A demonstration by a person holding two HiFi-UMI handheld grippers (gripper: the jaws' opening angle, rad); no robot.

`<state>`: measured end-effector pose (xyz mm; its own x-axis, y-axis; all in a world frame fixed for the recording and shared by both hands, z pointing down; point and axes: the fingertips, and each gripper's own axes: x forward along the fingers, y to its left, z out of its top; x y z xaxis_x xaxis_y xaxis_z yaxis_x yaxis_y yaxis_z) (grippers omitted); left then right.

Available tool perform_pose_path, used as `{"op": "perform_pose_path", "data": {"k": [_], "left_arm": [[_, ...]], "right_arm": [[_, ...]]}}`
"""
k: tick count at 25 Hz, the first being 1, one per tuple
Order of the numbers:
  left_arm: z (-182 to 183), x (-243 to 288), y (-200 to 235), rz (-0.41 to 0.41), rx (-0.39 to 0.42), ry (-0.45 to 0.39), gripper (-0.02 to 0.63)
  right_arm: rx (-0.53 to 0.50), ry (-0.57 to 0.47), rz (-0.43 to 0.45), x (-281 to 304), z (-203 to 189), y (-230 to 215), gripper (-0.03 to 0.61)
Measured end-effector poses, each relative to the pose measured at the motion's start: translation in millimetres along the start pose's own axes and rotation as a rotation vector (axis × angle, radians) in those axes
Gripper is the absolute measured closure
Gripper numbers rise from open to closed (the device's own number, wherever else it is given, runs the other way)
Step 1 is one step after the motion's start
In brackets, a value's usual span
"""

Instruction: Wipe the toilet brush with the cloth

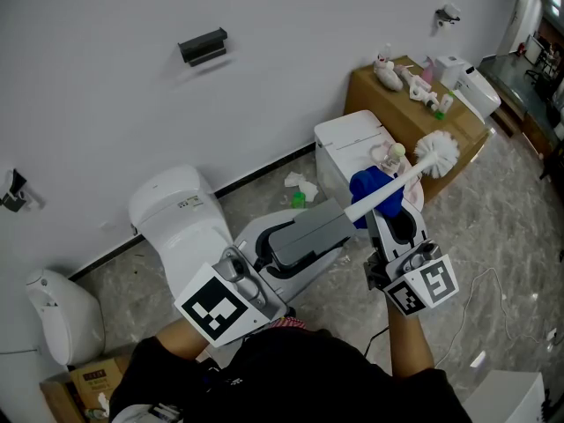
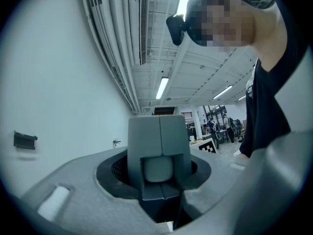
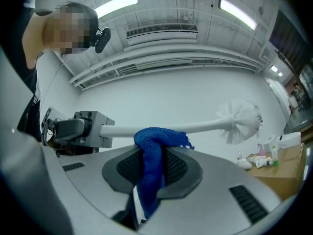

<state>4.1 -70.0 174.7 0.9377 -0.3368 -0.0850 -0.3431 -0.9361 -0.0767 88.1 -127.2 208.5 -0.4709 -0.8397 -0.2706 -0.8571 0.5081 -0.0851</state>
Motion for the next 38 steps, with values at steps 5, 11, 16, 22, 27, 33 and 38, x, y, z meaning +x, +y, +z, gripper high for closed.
{"op": "perform_pose_path", "data": {"k": [5, 11, 16, 22, 27, 33, 38], "left_arm": [[0.6, 0.1, -1.0, -0.005, 0.001, -0.002, 0.433], [-0.2, 0.2, -5.3, -0.01, 0.003, -0.008, 0.433], [0.8, 0.2, -4.2, -0.012, 0.001, -0.014, 0.433], [0.3, -0.6, -4.4, -0.017, -0.012, -0.012, 0.433], [0.5, -1.2, -5.8, -0.019, -0.014, -0.016, 0.433], [1.8, -2.9, -7.9, -0.025, -0.01, -0.025, 0.433], [1.9, -3.7, -9.7, -0.03, -0.006, -0.026, 0.433]], "right_arm": [[-0.009, -0.005, -0.02, -1.9, 3.6, -9.4, 0.5], [-0.021, -0.017, -0.049, -7.8, 8.0, -21.8, 0.5], [-0.024, -0.017, -0.075, -9.2, 9.1, -32.3, 0.5], [-0.012, -0.017, -0.1, -12.5, 10.3, -41.4, 0.5], [-0.016, -0.023, -0.12, -15.6, 12.6, -48.2, 0.5], [-0.023, -0.037, -0.15, -19.5, 17.2, -58.1, 0.5], [-0.016, -0.049, -0.178, -23.8, 20.0, -66.0, 0.5]]}}
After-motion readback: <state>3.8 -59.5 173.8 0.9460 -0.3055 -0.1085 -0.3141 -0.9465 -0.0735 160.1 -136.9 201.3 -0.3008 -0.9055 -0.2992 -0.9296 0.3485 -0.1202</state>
